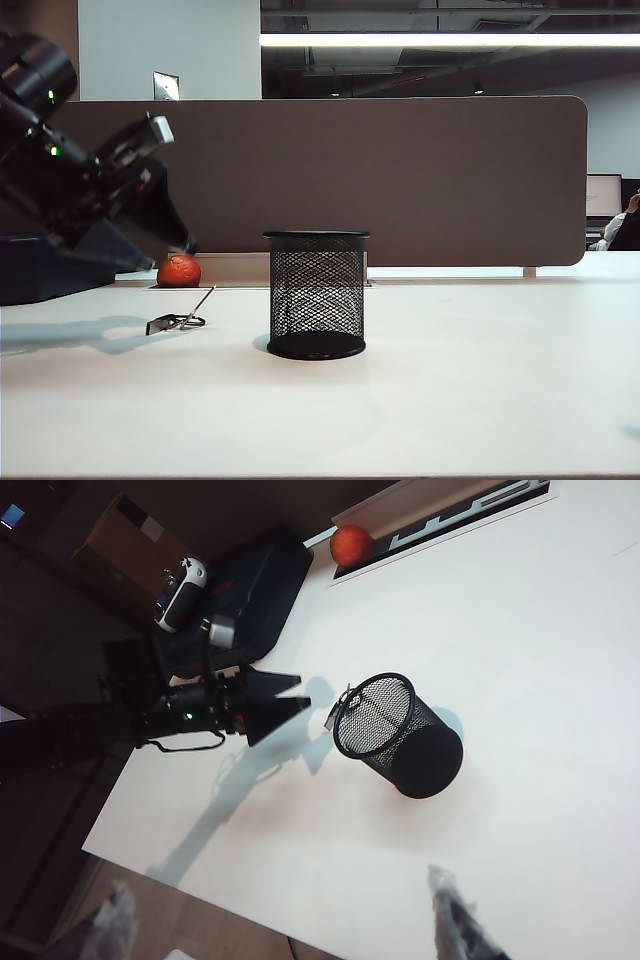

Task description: Pick up a bunch of keys from the table, then put them into the black basket.

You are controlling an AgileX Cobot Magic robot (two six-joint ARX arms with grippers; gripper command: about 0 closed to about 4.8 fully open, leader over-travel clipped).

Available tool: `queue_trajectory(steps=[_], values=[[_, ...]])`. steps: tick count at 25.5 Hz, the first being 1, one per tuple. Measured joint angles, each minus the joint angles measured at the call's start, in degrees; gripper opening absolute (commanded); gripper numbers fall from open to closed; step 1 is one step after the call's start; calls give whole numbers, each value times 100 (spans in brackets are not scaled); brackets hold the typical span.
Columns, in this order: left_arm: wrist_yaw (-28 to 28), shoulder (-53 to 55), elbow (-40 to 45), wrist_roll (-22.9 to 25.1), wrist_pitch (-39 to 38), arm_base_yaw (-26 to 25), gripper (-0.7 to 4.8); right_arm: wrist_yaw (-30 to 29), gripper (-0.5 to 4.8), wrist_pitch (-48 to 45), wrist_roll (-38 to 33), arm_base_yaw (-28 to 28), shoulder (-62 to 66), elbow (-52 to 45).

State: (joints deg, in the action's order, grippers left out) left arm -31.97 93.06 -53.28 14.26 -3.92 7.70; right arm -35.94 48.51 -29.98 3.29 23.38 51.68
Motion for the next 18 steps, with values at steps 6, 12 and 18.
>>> queue_trajectory(steps=[6,12,18], values=[[2,317,-2,179,-2,144,479,13,383,2,0,-2,85,-2],[7,643,-4,181,37,164,479,13,383,7,0,-2,127,0],[7,975,-195,184,85,164,479,13,382,4,-2,-2,127,0]])
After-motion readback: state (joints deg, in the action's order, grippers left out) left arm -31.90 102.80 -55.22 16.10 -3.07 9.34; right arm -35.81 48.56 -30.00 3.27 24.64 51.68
